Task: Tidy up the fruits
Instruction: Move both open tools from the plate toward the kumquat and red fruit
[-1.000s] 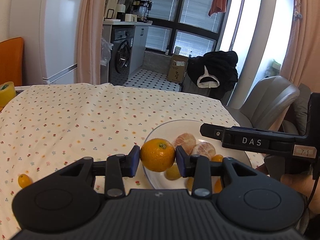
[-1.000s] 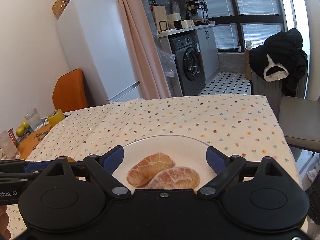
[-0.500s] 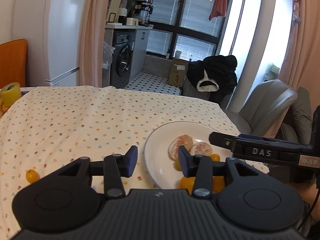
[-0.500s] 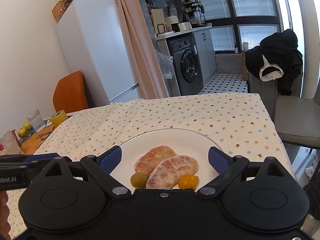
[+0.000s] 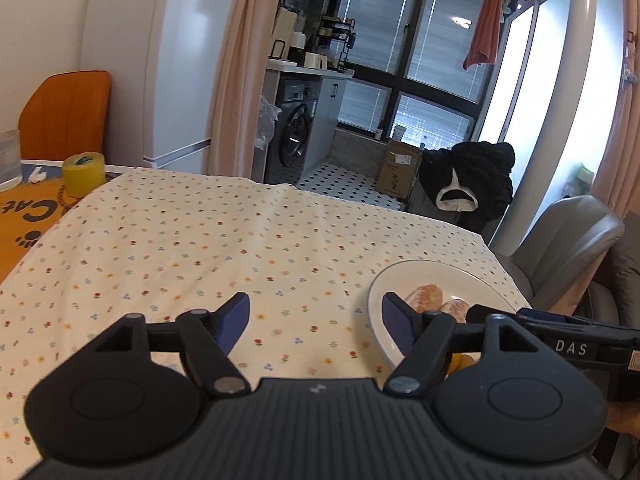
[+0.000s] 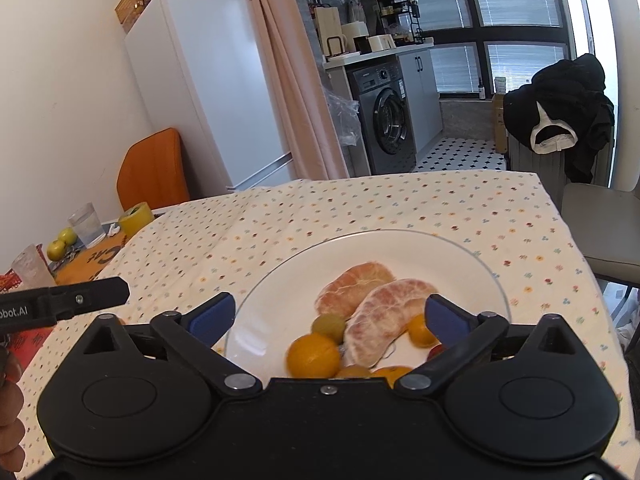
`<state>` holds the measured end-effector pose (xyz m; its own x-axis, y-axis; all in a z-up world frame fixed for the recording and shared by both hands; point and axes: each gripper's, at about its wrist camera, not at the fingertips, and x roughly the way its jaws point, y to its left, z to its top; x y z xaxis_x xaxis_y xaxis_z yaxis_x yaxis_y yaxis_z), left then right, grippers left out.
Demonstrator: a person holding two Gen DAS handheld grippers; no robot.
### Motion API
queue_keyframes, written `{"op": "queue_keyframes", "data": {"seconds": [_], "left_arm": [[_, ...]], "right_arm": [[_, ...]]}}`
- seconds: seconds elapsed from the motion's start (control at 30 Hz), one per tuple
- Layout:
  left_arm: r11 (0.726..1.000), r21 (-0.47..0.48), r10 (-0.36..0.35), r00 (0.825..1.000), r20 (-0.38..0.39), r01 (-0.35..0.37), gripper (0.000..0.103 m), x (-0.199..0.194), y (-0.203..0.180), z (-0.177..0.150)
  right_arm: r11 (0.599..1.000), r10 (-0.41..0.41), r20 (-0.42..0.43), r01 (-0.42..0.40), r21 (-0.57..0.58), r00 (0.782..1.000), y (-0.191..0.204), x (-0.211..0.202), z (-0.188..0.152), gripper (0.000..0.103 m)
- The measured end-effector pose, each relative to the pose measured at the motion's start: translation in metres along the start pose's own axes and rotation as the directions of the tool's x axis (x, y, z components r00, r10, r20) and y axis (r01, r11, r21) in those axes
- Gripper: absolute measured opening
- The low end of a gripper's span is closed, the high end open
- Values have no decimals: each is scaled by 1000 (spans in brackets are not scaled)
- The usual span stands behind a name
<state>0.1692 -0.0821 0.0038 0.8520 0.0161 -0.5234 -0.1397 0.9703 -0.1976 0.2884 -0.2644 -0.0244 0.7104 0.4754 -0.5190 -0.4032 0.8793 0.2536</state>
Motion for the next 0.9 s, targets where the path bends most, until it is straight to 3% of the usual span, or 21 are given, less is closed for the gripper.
{"op": "queue_keyframes", "data": {"seconds": [0.27, 0.9], "left_arm": [[998, -37, 50, 999, 8, -50, 84, -13, 26, -4], [988, -96, 119, 992, -36, -122, 85, -30, 85, -25]], "right_arm": [[1000, 19, -21, -20, -10, 1000, 25, -3, -6, 103], [995, 81, -83, -86, -54, 993, 69, 5, -26, 103]]}}
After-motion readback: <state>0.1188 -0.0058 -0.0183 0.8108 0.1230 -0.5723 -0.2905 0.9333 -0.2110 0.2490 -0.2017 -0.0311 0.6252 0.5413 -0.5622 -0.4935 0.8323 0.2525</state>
